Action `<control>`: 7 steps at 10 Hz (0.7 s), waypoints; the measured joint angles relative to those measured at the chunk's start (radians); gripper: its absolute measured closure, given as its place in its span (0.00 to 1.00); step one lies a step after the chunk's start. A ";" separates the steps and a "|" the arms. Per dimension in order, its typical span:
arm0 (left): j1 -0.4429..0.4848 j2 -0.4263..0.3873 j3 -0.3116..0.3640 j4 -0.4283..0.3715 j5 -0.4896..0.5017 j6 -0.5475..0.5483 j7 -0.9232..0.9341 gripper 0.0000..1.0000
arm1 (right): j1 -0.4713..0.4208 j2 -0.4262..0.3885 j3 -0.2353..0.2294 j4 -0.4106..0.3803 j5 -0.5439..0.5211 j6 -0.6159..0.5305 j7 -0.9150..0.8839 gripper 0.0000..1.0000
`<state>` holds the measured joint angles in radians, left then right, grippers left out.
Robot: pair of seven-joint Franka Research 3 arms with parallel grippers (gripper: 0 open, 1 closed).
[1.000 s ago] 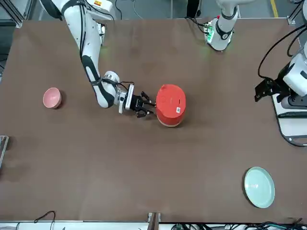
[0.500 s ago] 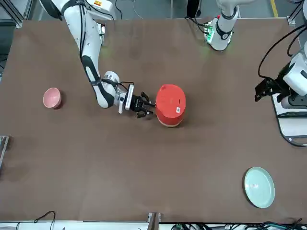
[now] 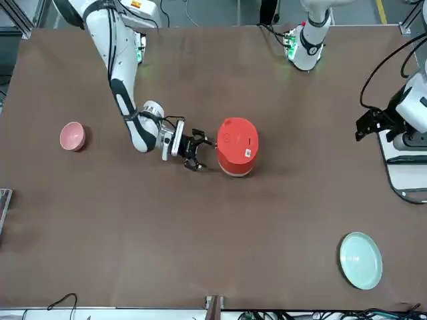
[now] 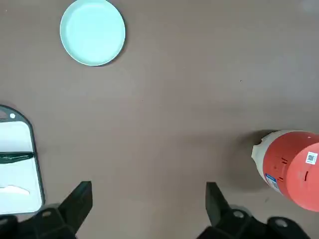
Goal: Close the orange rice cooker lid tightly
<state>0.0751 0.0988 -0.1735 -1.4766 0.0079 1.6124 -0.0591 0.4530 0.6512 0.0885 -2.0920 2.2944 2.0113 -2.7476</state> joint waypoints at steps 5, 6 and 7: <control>0.000 -0.002 -0.003 0.000 0.000 0.000 0.000 0.00 | -0.056 -0.096 0.001 0.008 -0.113 0.143 0.001 0.00; 0.000 -0.002 -0.003 0.000 0.000 0.000 0.000 0.00 | -0.077 -0.126 0.001 0.022 -0.204 0.197 0.005 0.00; 0.000 -0.003 -0.003 0.000 0.000 0.000 0.000 0.00 | -0.108 -0.155 -0.001 0.043 -0.330 0.245 0.023 0.00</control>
<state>0.0746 0.0959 -0.1766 -1.4764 0.0079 1.6124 -0.0591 0.3446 0.4965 0.0877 -2.0488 1.9646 2.2559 -2.7247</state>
